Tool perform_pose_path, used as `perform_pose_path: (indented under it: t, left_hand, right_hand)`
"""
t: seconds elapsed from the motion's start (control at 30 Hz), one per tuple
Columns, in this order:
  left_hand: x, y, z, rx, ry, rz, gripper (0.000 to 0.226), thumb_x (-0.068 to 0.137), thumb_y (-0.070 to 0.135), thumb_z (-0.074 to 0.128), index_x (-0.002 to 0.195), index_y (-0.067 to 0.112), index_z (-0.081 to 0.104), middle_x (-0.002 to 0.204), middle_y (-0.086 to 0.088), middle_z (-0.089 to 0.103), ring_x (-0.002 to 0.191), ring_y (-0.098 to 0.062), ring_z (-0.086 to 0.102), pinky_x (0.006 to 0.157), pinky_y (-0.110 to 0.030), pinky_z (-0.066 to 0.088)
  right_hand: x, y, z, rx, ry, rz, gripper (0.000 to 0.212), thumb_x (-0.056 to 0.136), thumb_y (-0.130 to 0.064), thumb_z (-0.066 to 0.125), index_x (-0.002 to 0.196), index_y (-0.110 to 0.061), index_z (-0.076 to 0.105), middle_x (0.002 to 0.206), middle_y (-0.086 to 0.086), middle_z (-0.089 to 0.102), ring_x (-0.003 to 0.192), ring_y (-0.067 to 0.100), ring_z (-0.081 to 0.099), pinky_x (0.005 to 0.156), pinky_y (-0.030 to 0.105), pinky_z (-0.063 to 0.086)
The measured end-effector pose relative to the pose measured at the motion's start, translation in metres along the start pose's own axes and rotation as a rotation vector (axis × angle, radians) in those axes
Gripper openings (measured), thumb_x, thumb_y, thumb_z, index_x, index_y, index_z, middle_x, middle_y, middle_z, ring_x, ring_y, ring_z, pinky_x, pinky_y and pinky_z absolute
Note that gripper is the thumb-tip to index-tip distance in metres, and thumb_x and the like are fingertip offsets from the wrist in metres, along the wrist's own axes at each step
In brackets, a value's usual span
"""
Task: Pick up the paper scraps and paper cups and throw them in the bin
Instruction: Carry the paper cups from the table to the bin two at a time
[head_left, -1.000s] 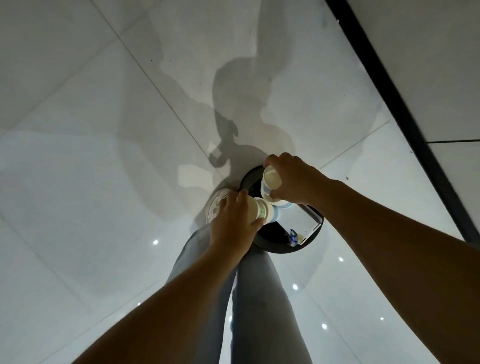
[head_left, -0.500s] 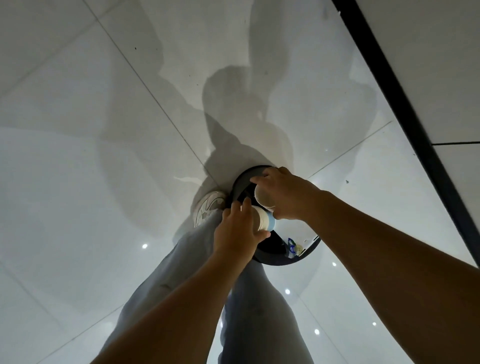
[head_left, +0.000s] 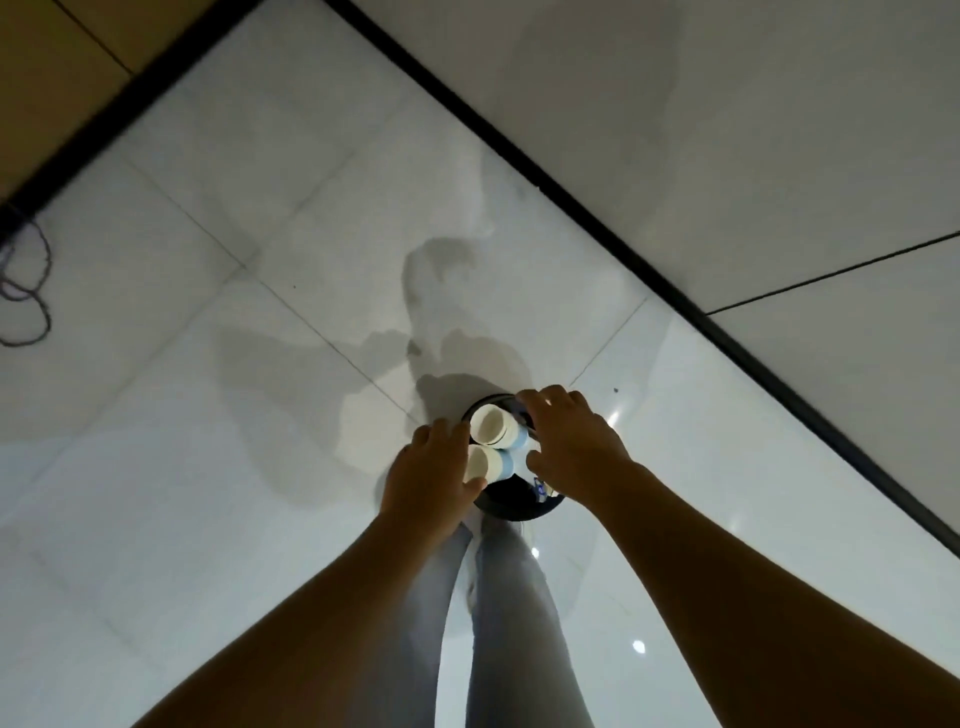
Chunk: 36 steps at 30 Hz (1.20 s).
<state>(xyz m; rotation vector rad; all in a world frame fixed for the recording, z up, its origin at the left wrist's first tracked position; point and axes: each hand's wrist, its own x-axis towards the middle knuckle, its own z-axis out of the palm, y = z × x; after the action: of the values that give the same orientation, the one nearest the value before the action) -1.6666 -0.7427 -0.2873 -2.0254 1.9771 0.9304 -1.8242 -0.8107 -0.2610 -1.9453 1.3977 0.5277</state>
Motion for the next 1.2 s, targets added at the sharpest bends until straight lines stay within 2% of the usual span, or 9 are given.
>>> perform_pose_path:
  t: [0.23,0.6,0.8,0.9,1.0,1.2]
  left_hand:
    - [-0.039,0.042,-0.115,0.194,-0.031,0.301,0.060,0.088,0.043,0.059,0.137,0.018,0.035,0.136,-0.001,0.044,0.122,-0.020,0.043,0.099,-0.029,0.038]
    - [-0.094,0.066,-0.196,0.467,-0.192,0.851,0.049,0.086,0.037,0.060,0.128,0.017,0.043,0.126,-0.002,0.049,0.115,-0.021,0.045,0.092,-0.028,0.039]
    - [-0.155,0.091,-0.181,0.629,-0.349,1.138,0.056,0.087,0.038,0.060,0.135,0.017,0.041,0.134,-0.003,0.046,0.124,-0.021,0.041,0.099,-0.031,0.039]
    - [-0.194,0.095,-0.159,0.719,-0.426,1.267,0.054,0.087,0.040,0.060,0.132,0.016,0.043,0.131,-0.004,0.048,0.123,-0.023,0.044,0.098,-0.032,0.042]
    - [-0.247,0.094,-0.128,0.836,-0.505,1.410,0.057,0.090,0.042,0.055,0.137,0.016,0.037,0.135,-0.004,0.044,0.125,-0.022,0.040,0.100,-0.033,0.040]
    - [-0.372,0.070,-0.065,0.955,-0.594,1.678,0.055,0.091,0.044,0.054,0.136,0.019,0.038,0.133,-0.001,0.046,0.121,-0.019,0.044,0.092,-0.031,0.043]
  right_hand:
    - [-0.107,-0.035,-0.067,0.210,0.196,0.246,0.062,0.085,-0.015,0.059,0.142,-0.020,0.035,0.136,0.007,0.044,0.122,0.027,0.042,0.094,0.042,0.047]
    - [-0.216,-0.141,-0.034,0.632,0.432,0.797,0.062,0.086,-0.018,0.057,0.143,-0.020,0.033,0.139,0.006,0.041,0.123,0.027,0.040,0.092,0.036,0.043]
    - [-0.285,-0.198,0.022,0.881,0.562,1.060,0.062,0.089,-0.024,0.056,0.145,-0.021,0.030,0.141,0.008,0.040,0.125,0.028,0.039,0.097,0.038,0.043]
    - [-0.321,-0.224,0.059,0.990,0.616,1.199,0.066,0.089,-0.024,0.056,0.148,-0.022,0.026,0.144,0.008,0.038,0.127,0.028,0.038,0.098,0.038,0.043]
    - [-0.361,-0.260,0.104,1.092,0.680,1.346,0.067,0.088,-0.023,0.057,0.148,-0.023,0.026,0.144,0.006,0.038,0.127,0.027,0.037,0.097,0.037,0.043]
    - [-0.442,-0.352,0.204,1.234,0.753,1.614,0.065,0.088,-0.023,0.056,0.147,-0.022,0.027,0.144,0.006,0.036,0.127,0.026,0.037,0.095,0.035,0.042]
